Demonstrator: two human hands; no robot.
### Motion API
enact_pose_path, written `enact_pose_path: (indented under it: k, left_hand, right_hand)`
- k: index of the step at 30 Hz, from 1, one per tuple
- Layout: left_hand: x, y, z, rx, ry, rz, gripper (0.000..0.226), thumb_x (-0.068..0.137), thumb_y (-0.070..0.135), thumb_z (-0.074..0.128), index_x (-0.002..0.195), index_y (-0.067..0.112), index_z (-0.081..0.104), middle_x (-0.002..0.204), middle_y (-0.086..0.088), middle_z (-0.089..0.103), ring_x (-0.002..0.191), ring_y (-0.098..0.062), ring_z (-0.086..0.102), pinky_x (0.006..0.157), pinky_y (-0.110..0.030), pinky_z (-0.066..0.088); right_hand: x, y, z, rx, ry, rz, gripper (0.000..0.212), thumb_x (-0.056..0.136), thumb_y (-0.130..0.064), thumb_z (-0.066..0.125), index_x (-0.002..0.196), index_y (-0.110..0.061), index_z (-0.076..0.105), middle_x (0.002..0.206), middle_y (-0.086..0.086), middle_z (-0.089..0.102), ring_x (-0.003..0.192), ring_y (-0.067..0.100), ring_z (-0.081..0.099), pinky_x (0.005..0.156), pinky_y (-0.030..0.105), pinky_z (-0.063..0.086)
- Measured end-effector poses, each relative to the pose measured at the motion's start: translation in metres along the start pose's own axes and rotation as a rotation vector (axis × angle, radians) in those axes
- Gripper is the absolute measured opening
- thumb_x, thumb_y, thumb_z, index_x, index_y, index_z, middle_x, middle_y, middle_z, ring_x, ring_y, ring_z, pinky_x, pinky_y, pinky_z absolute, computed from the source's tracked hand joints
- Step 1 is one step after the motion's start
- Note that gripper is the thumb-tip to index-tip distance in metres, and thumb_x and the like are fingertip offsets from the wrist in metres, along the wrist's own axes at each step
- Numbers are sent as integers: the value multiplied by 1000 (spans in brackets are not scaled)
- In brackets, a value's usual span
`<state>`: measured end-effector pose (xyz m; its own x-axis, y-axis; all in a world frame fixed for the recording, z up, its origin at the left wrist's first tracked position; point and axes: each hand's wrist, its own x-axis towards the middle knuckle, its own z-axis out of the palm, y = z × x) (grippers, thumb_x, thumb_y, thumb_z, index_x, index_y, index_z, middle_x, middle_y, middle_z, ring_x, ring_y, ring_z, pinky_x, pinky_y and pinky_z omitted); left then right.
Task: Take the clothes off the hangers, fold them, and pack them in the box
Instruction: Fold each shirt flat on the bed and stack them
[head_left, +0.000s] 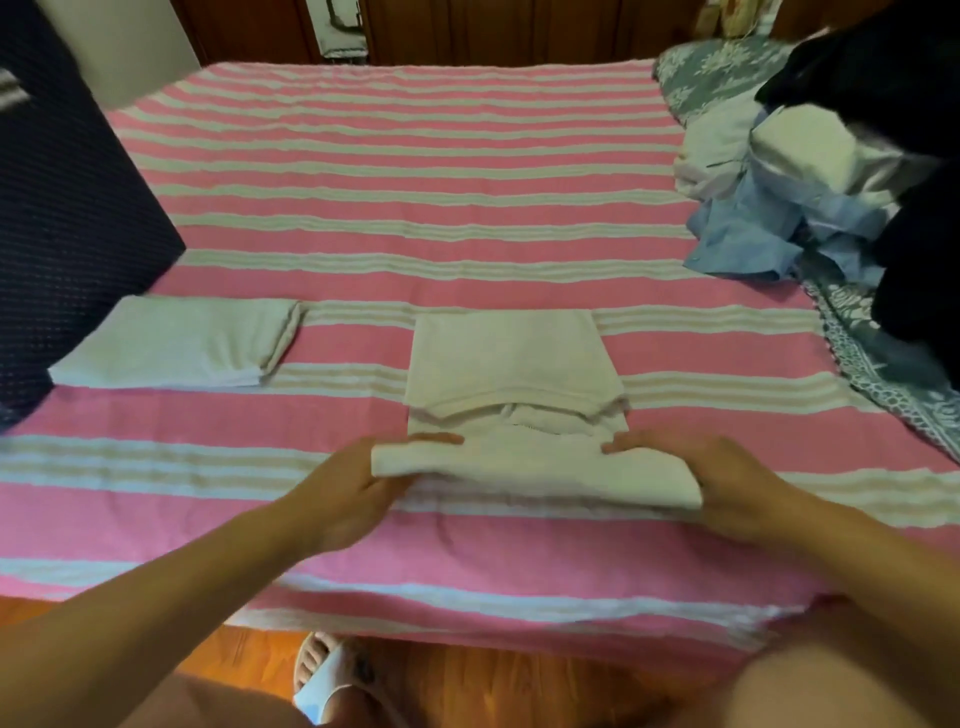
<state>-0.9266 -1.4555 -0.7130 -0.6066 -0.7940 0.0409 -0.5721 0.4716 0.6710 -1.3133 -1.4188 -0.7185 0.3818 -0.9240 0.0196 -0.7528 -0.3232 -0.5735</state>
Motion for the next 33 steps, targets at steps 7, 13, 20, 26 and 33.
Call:
enact_pose_path:
  k: [7, 13, 20, 26, 33]
  left_hand:
    - [130, -8, -28, -528, 481, -725, 55, 95, 55, 59, 122, 7, 63, 112, -14, 68, 93, -32, 67, 81, -43, 55]
    - [122, -26, -2, 74, 521, -654, 50, 95, 19, 61, 142, 15, 48, 123, -13, 58, 111, -32, 57, 88, -41, 47]
    - [179, -7, 26, 569, 213, -172, 53, 107, 47, 22, 159, 35, 28, 168, -9, 20, 155, -34, 12, 125, -51, 10]
    - [192, -40, 31, 500, 13, -518, 71, 97, 71, 5, 160, 41, -8, 169, -2, -16, 154, -26, -22, 123, -51, -16]
    - [167, -29, 4, -164, 530, -781, 74, 102, 39, 53, 158, 5, 18, 146, -21, 46, 128, -39, 50, 102, -44, 46]
  right_hand:
    - [144, 0, -4, 283, 365, 707, 35, 99, -36, 53, 123, -12, 59, 120, 8, 66, 103, 30, 61, 74, 33, 42]
    - [133, 5, 15, -146, 347, 583, 40, 102, -26, 43, 142, -19, 43, 123, 12, 59, 99, 33, 54, 80, 41, 46]
    - [188, -12, 30, -431, 187, 207, 56, 105, -41, 20, 158, -23, 23, 167, 6, 16, 154, 31, 9, 123, 53, 12]
    - [210, 22, 33, -389, -80, 504, 69, 99, -65, 7, 160, -34, -4, 168, -2, -14, 154, 31, -14, 123, 53, -8]
    - [182, 4, 22, -87, 104, 674, 76, 103, -51, 38, 161, -19, 1, 165, 14, 14, 150, 36, 17, 119, 48, 23]
